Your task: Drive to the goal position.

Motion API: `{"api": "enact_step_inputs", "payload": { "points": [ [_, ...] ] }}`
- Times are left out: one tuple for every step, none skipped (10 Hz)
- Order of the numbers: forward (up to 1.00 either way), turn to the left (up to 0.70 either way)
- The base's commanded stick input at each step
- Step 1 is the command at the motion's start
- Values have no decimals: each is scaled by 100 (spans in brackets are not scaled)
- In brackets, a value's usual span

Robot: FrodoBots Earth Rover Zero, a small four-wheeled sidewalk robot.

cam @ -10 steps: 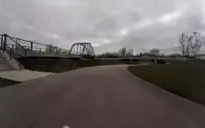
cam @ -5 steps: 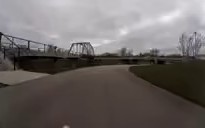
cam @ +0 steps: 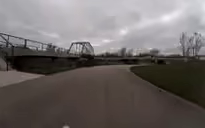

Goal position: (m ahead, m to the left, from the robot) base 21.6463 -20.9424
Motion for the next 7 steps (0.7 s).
{"api": "enact_step_inputs", "payload": {
  "points": [
    [100, 0],
    [100, 0],
    [100, 0],
    [100, 0],
    [100, 0],
    [100, 0],
    [100, 0]
  ]
}}
